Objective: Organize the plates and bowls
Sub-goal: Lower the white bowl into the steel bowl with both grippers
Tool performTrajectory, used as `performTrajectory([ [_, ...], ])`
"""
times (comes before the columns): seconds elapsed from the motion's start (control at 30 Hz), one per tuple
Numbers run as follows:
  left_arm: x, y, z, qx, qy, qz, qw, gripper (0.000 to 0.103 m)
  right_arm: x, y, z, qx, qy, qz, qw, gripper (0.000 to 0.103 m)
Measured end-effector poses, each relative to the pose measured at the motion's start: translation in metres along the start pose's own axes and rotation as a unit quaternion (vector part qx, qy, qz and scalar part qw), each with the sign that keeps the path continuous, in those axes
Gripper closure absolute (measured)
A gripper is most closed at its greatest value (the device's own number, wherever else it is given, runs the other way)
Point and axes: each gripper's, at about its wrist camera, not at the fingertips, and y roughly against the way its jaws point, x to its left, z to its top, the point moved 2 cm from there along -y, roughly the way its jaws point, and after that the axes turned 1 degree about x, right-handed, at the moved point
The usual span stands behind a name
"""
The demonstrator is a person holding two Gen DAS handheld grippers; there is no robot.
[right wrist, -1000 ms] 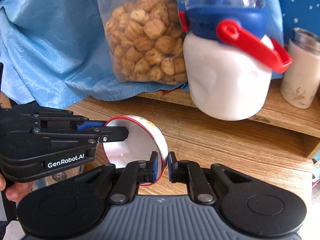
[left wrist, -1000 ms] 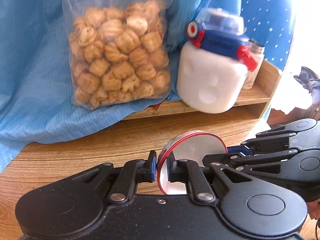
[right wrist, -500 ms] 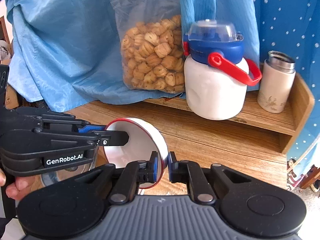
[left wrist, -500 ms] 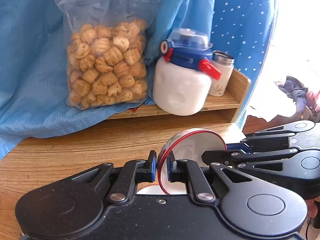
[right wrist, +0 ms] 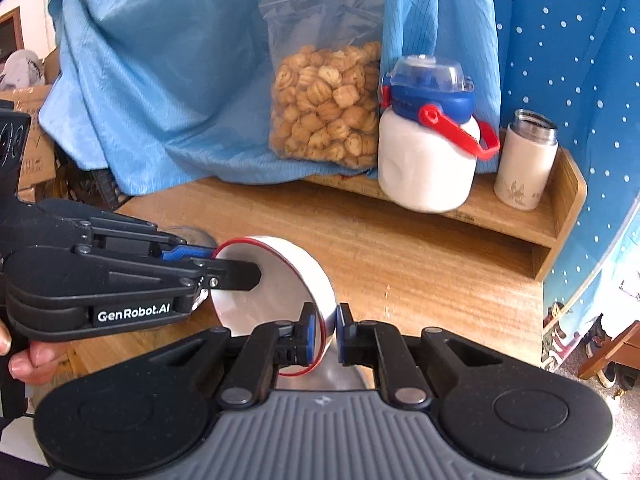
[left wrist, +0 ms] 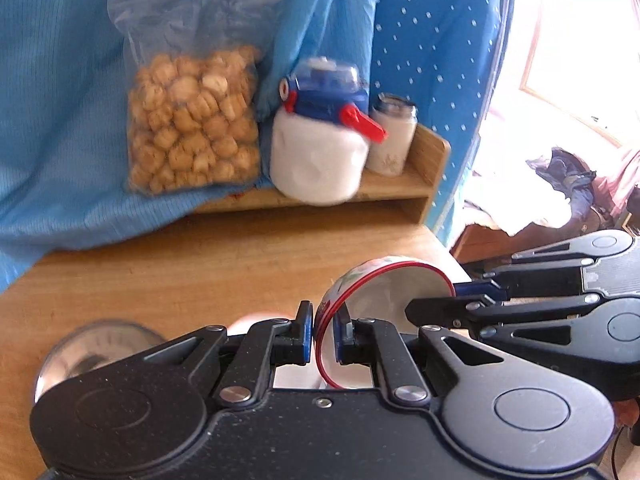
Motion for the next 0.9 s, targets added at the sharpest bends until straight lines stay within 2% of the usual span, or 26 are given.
performTrajectory([
  [0.33, -0.007, 0.001, -0.033, 0.039, 0.024, -0.029, 0.9985, 0.093, 0.009, 0.008, -0.03, 0.033, 0.003, -0.001, 0.999, 0.091],
  [0.7, -0.005, -0.036, -0.043, 0.117, 0.049, -0.037, 0.9912, 0.093, -0.002, -0.011, -0.038, 0.074, -0.003, 0.012, 0.997, 0.091],
  [0.9, -0.004, -0.049, -0.042, 0.135, 0.046, -0.04, 0.9889, 0.093, -0.011, -0.023, -0.039, 0.092, -0.012, 0.019, 0.995, 0.091],
])
